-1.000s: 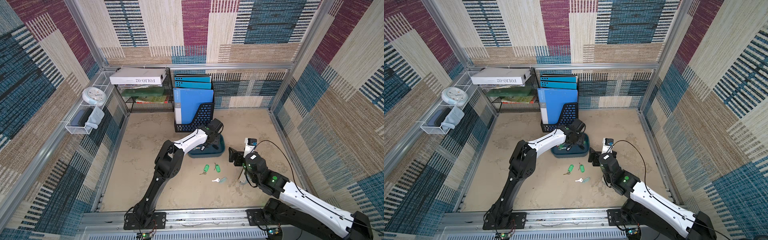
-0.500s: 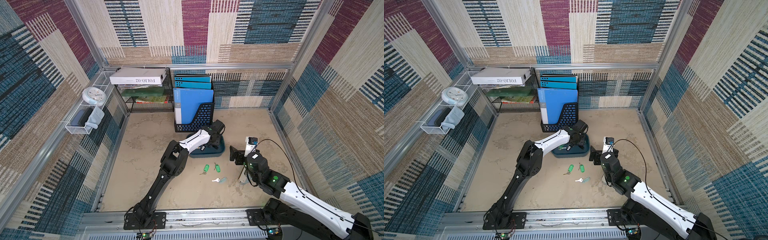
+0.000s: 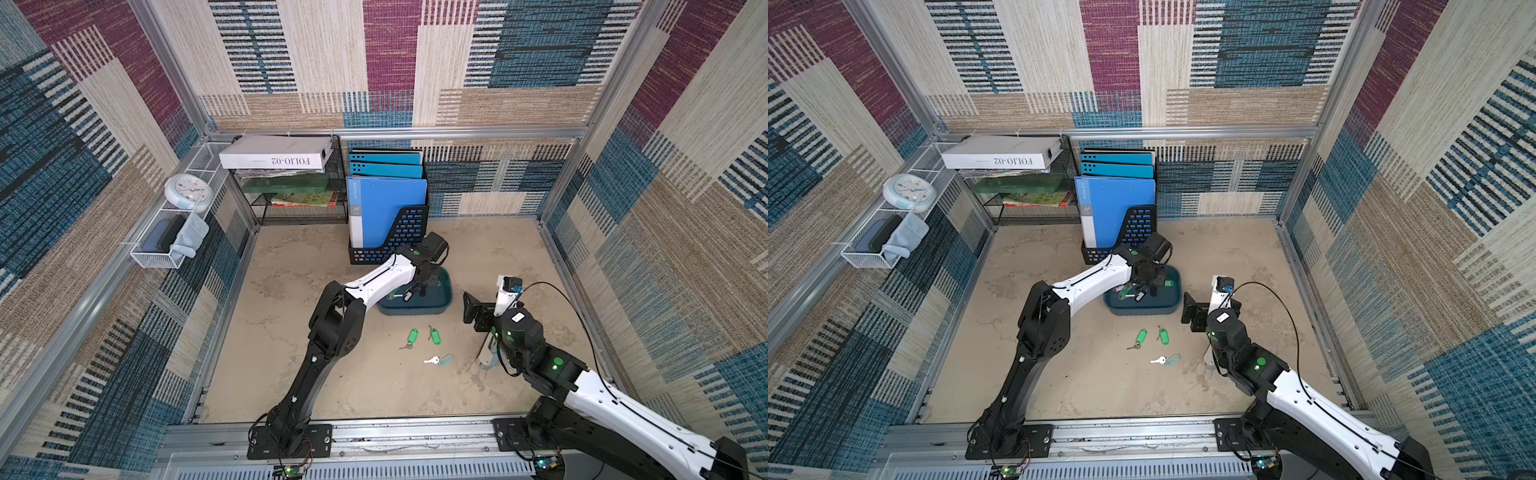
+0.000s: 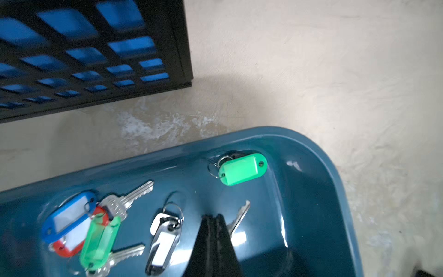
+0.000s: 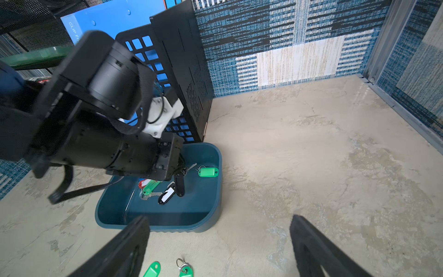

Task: Take the keys out of the storage box
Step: Pick up the key from the storage box, then place the key at the center of the board.

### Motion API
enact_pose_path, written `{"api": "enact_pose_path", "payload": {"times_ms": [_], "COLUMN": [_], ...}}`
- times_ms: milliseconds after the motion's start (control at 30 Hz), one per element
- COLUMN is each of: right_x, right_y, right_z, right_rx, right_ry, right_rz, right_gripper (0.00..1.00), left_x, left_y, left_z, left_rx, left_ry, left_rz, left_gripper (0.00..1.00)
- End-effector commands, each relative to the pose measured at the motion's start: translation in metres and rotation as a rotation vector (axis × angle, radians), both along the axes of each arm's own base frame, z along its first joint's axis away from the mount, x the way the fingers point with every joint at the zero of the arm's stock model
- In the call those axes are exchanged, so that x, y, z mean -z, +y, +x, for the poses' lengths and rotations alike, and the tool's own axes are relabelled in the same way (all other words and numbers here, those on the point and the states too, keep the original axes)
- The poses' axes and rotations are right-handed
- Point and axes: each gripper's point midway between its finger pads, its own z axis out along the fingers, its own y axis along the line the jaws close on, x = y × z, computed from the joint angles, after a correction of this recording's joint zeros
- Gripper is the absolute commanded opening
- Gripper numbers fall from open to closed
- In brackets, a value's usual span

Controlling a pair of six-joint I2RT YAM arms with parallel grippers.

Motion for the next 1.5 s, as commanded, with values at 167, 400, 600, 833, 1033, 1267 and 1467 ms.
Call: {"api": "enact_pose_path", "payload": {"times_ms": [167, 400, 600, 833, 1033, 1267, 1467], "right_x": [0.001, 0.013, 0.023, 0.043, 0.058, 0.072, 0.078], "right_y": [0.015, 0.029, 0.055, 0.082, 0.097, 0.099, 0.096], "right_z": [0.003, 0.011, 0.025, 0.054, 0.062, 0.064, 0.064], "right_rx": [-0.063, -0.092, -0.150, -0.149, -0.171, -0.164, -0.155], "right_ry": [0.004, 0.047, 0.114, 0.226, 0.279, 0.309, 0.321], "right_rz": [0.005, -0.013, -0.039, -0.098, -0.097, -0.118, -0.146], "right_gripper": [0.97, 0.97, 0.97, 0.94, 0.92, 0.92, 0.91], "left_x": [-0.056, -0.099, -0.085, -0.040, -0.008, 0.026, 0.046], "left_y": [0.033, 0.086, 0.131, 0.139, 0.135, 0.117, 0.111], "left_z": [-0.019, -0.076, -0.151, -0.180, -0.167, -0.159, -0.157], "left_rx": [-0.027, -0.082, -0.149, -0.231, -0.267, -0.288, -0.298], "left_ry": [-0.079, -0.114, -0.073, 0.000, 0.036, 0.121, 0.162], "left_rz": [0.027, -0.004, -0.085, -0.123, -0.027, 0.009, 0.033], "left_gripper": [0.05, 0.05, 0.05, 0.04, 0.05, 0.04, 0.05]}}
